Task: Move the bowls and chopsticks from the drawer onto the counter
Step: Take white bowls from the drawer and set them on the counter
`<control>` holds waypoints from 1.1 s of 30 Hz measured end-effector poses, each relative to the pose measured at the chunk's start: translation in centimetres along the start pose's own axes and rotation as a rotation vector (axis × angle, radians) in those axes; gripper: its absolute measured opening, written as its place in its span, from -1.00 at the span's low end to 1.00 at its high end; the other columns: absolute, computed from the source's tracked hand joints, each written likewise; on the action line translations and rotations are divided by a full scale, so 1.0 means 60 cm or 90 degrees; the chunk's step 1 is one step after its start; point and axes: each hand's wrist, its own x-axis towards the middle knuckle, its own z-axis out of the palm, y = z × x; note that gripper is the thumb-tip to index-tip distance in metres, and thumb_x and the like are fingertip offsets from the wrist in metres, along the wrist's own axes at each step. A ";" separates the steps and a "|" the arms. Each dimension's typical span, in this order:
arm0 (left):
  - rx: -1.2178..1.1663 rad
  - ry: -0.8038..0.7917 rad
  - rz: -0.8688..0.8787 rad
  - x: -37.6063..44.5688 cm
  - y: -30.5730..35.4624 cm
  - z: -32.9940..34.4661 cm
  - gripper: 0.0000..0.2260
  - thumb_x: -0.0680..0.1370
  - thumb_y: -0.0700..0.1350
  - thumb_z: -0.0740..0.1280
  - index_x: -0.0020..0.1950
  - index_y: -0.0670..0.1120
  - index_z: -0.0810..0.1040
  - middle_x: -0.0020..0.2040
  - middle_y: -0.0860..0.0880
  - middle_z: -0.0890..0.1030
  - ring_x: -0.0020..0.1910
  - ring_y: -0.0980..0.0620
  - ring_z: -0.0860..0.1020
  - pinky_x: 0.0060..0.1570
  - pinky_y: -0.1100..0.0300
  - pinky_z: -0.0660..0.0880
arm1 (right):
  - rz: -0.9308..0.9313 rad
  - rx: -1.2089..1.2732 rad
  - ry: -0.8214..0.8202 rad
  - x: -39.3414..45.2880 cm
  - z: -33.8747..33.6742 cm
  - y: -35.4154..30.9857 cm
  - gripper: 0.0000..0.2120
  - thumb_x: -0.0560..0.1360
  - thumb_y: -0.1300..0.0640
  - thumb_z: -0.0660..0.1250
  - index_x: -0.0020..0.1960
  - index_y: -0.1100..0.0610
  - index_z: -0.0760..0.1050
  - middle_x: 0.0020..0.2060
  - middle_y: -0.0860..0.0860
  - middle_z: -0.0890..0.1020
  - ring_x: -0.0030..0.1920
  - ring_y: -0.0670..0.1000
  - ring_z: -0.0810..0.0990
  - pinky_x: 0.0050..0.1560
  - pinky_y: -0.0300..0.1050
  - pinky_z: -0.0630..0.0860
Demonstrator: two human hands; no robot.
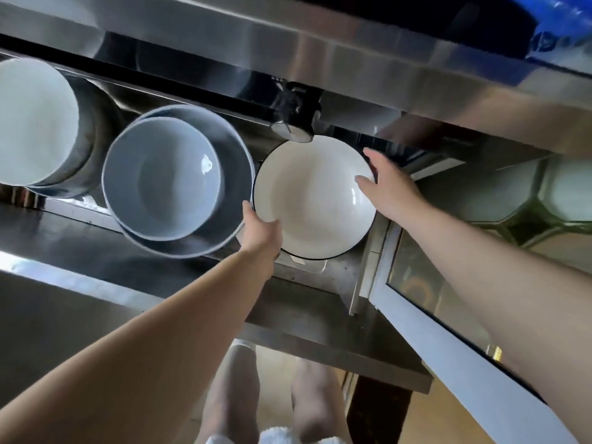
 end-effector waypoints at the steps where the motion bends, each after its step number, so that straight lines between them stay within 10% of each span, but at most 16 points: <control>1: 0.004 0.004 0.010 0.003 -0.001 0.002 -0.36 0.39 -0.09 0.23 0.45 0.20 0.16 0.37 0.07 0.44 0.22 -0.07 0.49 0.10 -0.03 0.54 | 0.002 -0.006 -0.003 0.009 0.001 0.000 -0.47 0.60 0.07 0.20 0.54 0.01 0.16 0.48 0.03 0.34 0.44 0.11 0.33 0.32 -0.06 0.30; 17: 0.107 -0.025 0.096 -0.015 0.010 -0.019 -0.35 0.44 -0.24 0.10 0.48 0.24 0.17 0.26 0.15 0.51 0.09 -0.03 0.53 -0.01 -0.13 0.62 | 0.032 -0.043 -0.053 0.037 0.001 -0.001 -0.49 0.56 0.19 0.12 0.49 -0.04 0.25 0.36 0.11 0.47 0.28 0.21 0.47 0.26 0.05 0.45; 23: 0.192 -0.030 0.128 -0.056 0.039 -0.068 -0.46 0.47 -0.31 0.17 0.35 0.15 0.43 -0.06 0.04 0.60 -0.18 -0.02 0.57 -0.30 0.23 0.50 | -0.001 -0.027 -0.064 -0.019 -0.036 -0.026 -0.83 0.48 0.23 0.22 0.00 0.04 0.51 -0.20 -0.02 0.58 -0.10 0.11 0.52 -0.27 -0.20 0.40; 27: 0.190 -0.085 0.055 -0.099 0.064 -0.113 -0.52 0.45 -0.29 0.23 0.31 0.09 0.49 0.03 -0.11 0.66 -0.10 -0.20 0.67 -0.07 -0.15 0.63 | 0.055 0.074 -0.114 -0.070 -0.057 -0.045 -0.76 0.44 0.22 0.26 0.04 0.02 0.59 -0.04 0.12 0.67 0.02 0.20 0.62 0.09 0.15 0.58; 33: 0.227 -0.154 -0.013 -0.181 0.108 -0.152 -0.74 0.53 -0.33 0.22 0.15 -0.11 0.54 -0.15 -0.13 0.65 -0.29 -0.04 0.66 -0.25 0.02 0.66 | 0.160 0.171 -0.199 -0.152 -0.099 -0.069 -0.75 0.53 0.38 0.19 0.16 0.25 0.52 0.03 0.20 0.61 -0.06 0.14 0.61 -0.01 0.07 0.60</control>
